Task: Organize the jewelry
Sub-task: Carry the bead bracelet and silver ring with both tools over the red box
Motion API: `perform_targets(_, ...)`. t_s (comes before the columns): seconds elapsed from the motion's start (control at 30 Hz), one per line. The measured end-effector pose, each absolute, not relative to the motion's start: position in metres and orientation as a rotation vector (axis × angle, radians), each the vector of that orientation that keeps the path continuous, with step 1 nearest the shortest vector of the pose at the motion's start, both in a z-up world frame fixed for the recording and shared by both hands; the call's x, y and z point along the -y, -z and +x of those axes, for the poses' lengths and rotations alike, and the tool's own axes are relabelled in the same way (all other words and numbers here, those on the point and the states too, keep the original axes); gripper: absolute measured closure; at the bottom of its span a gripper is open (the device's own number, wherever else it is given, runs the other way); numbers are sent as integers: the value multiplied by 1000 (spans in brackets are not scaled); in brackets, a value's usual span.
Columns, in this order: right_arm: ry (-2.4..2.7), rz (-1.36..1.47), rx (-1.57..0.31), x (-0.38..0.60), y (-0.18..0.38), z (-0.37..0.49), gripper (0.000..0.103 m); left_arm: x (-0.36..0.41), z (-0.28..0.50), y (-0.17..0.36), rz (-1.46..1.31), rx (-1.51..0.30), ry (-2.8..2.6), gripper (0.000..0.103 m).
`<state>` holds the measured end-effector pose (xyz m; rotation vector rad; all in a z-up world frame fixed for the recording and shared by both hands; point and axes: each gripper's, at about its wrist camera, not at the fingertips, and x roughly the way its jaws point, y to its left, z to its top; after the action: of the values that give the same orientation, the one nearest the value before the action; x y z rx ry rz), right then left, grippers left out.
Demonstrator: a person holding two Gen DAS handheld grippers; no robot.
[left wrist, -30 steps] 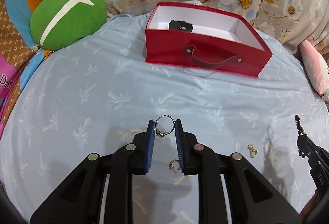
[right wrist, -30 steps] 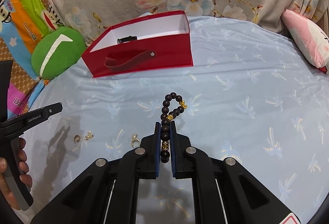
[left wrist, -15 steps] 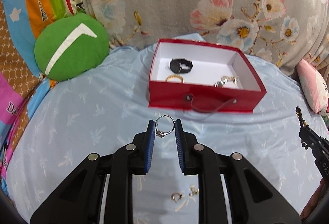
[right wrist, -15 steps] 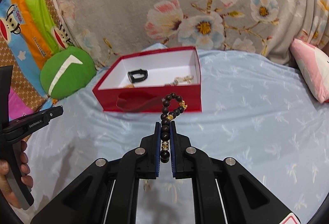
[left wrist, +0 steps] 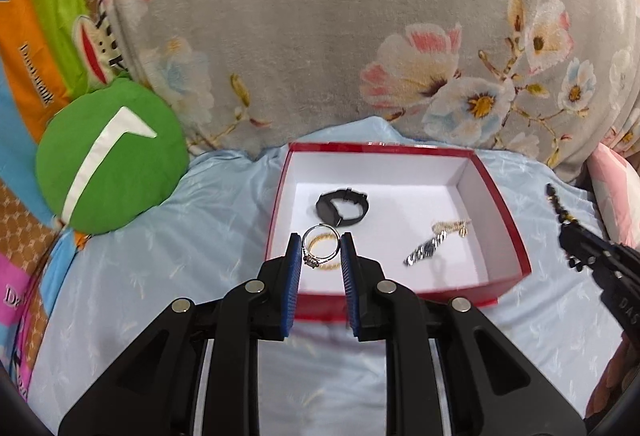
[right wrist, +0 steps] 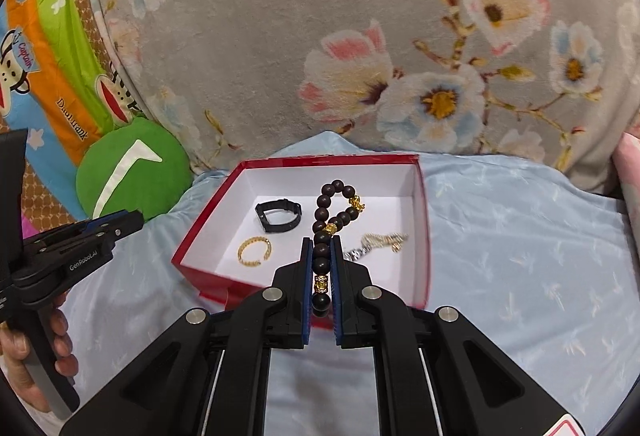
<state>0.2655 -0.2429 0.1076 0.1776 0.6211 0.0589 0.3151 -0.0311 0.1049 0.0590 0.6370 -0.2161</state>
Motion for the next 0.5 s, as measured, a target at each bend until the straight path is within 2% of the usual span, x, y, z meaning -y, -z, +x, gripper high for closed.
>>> perform_targets(0.3,-73,144,-713,242,-91,377,96,69,414,-90,115,-702,204,84)
perform_targets(0.5,-82,165,-821,250,-60,443,96,102,465,-71,159,-763,232,84)
